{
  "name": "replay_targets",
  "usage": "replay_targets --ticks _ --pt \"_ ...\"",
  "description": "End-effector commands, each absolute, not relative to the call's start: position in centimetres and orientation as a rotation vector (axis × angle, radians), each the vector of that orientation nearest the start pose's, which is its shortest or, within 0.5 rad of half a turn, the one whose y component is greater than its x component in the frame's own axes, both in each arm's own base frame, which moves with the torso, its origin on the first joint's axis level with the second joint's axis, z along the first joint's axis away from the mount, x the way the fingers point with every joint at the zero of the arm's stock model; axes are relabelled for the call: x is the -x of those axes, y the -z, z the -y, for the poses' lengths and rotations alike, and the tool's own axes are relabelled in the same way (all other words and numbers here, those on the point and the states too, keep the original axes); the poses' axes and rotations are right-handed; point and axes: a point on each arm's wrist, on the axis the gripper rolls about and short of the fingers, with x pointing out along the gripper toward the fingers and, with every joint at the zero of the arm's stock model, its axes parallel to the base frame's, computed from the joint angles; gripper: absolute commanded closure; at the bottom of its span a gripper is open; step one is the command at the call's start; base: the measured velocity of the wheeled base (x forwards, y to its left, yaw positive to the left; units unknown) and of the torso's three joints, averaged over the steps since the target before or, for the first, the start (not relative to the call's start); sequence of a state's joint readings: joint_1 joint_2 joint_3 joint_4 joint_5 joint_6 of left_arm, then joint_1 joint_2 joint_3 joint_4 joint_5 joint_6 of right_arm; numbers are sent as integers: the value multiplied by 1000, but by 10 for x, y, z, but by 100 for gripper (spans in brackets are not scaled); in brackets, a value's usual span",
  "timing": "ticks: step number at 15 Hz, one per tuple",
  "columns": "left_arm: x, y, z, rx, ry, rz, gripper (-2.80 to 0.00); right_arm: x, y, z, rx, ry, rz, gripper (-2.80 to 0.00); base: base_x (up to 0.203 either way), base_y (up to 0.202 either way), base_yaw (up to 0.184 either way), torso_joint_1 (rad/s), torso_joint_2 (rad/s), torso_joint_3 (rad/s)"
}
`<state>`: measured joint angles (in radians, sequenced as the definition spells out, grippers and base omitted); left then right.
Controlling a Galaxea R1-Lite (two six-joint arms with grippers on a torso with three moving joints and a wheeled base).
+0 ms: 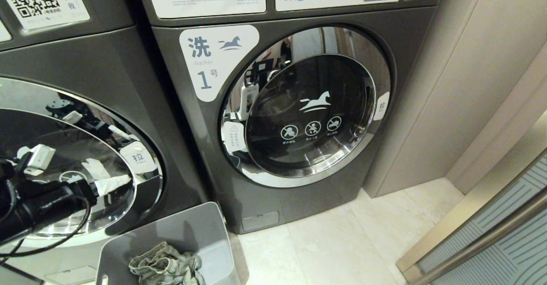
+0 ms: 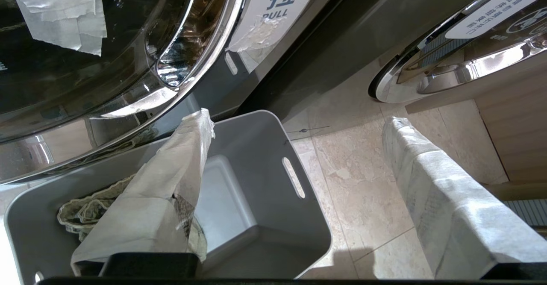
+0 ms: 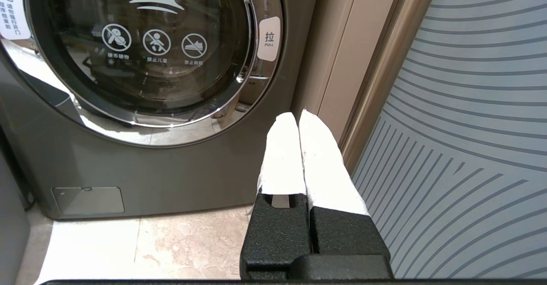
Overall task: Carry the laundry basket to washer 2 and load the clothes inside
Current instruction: Open the lid of the washing machine
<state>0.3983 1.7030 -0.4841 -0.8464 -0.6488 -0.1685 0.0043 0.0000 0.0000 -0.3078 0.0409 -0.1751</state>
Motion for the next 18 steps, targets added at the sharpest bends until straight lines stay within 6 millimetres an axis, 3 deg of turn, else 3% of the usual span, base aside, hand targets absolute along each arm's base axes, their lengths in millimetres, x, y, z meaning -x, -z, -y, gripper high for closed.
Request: replay_targets --ticks 1,18 --pt "-248 -125 -90 352 224 -338 -280 24 -96 -1 180 -22 273 0 0 0 0 0 0 0" --pt "-241 -126 -89 345 206 -343 -280 24 -96 -1 180 -22 273 0 0 0 0 0 0 0"
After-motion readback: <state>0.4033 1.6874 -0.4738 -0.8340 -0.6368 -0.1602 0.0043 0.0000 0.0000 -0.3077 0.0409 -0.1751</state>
